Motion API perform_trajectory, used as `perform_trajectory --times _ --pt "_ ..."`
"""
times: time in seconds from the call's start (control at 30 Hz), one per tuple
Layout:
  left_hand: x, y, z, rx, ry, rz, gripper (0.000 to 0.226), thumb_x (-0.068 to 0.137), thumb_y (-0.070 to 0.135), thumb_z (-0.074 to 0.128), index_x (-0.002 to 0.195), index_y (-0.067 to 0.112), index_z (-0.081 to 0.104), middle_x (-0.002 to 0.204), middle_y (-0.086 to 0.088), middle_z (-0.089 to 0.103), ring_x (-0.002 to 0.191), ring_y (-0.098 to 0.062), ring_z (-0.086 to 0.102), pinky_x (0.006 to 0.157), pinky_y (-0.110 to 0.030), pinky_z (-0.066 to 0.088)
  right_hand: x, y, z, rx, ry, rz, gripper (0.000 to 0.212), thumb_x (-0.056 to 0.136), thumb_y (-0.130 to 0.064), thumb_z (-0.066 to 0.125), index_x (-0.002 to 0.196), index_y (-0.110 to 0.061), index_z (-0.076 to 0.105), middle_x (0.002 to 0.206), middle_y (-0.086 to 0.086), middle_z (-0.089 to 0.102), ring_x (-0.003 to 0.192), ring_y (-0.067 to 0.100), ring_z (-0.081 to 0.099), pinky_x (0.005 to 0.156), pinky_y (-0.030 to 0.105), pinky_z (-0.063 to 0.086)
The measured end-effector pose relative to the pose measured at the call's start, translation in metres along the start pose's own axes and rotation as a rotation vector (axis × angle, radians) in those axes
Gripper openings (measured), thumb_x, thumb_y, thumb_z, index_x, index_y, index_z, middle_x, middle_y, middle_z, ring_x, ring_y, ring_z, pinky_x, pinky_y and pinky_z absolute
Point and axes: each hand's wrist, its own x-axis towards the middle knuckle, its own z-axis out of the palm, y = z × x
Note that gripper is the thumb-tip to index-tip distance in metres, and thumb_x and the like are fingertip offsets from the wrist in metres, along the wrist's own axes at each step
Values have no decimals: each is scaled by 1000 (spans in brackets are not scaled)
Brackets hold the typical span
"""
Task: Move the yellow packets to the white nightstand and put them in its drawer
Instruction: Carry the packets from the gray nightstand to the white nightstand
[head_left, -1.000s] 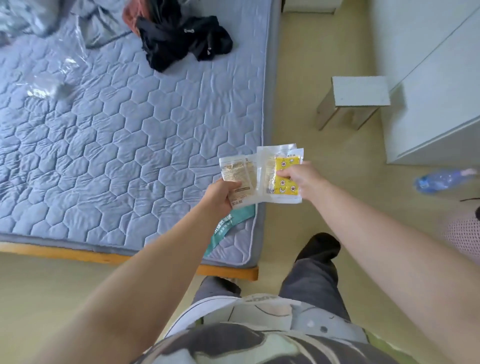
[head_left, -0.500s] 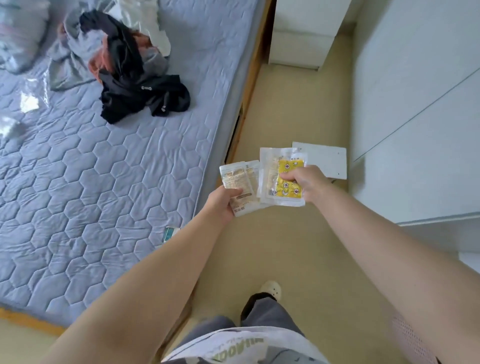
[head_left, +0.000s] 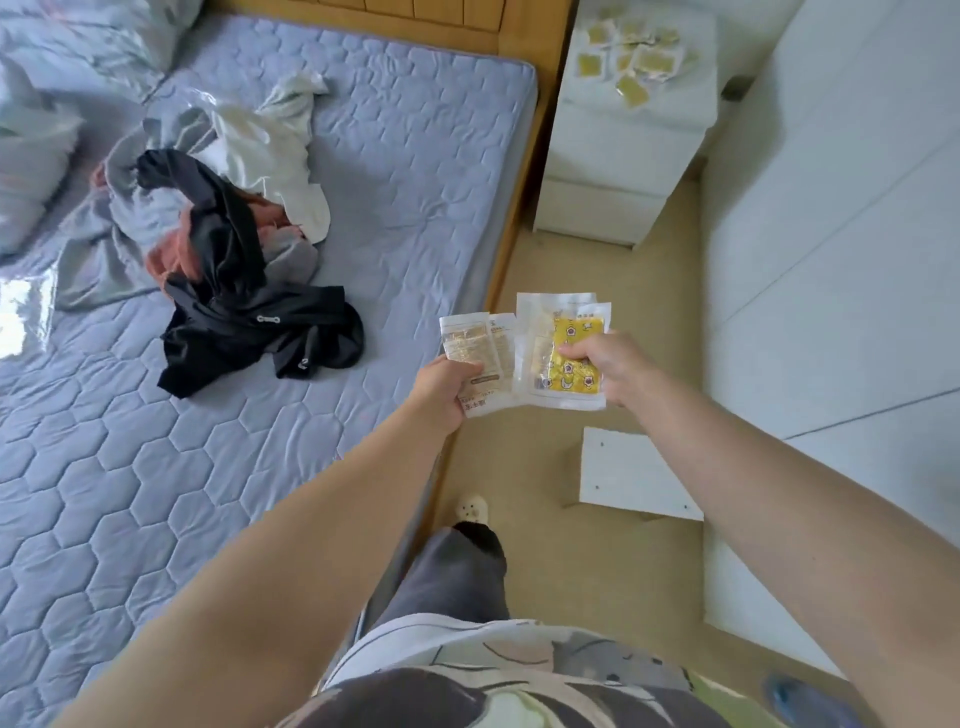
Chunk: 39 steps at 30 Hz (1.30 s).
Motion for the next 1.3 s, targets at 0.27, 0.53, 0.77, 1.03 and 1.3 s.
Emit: perform_trajectory --times 0.27,0.53,0.77,1.03,1.3 --pt "102 141 116 111 -124 -8 30 88 -12 53 112 4 59 101 -14 67 80 -27 66 60 -40 54 102 -148 -40 3 138 -5 55 77 -3 74 127 3 52 131 9 56 127 24 47 111 38 28" --pt "241 239 248 179 -162 -22 33 88 -7 57 118 8 60 113 -14 67 97 -31 67 70 -45 57 261 -260 -103 89 221 24 62 77 -6 74 133 -1 48 134 6 53 127 24 47 109 40 33" --pt "370 330 385 154 -54 -72 29 88 -9 56 114 4 59 108 -15 66 86 -30 67 68 -46 54 418 -374 -173 92 264 108 56 73 -8 76 124 -1 55 123 4 58 118 25 53 100 35 39" --pt "502 402 480 219 46 -153 24 86 -8 60 105 7 62 109 -17 67 97 -36 66 86 -57 53 572 -465 -216 15 328 252 39 78 -7 68 116 -2 60 110 13 65 102 32 63 95 46 50" --pt "680 491 573 601 71 -58 16 88 3 58 100 12 63 90 -6 64 85 -26 63 73 -37 55 742 -548 -243 -56 431 299 10 84 -3 61 94 -4 59 85 12 56 80 24 53 70 29 40"
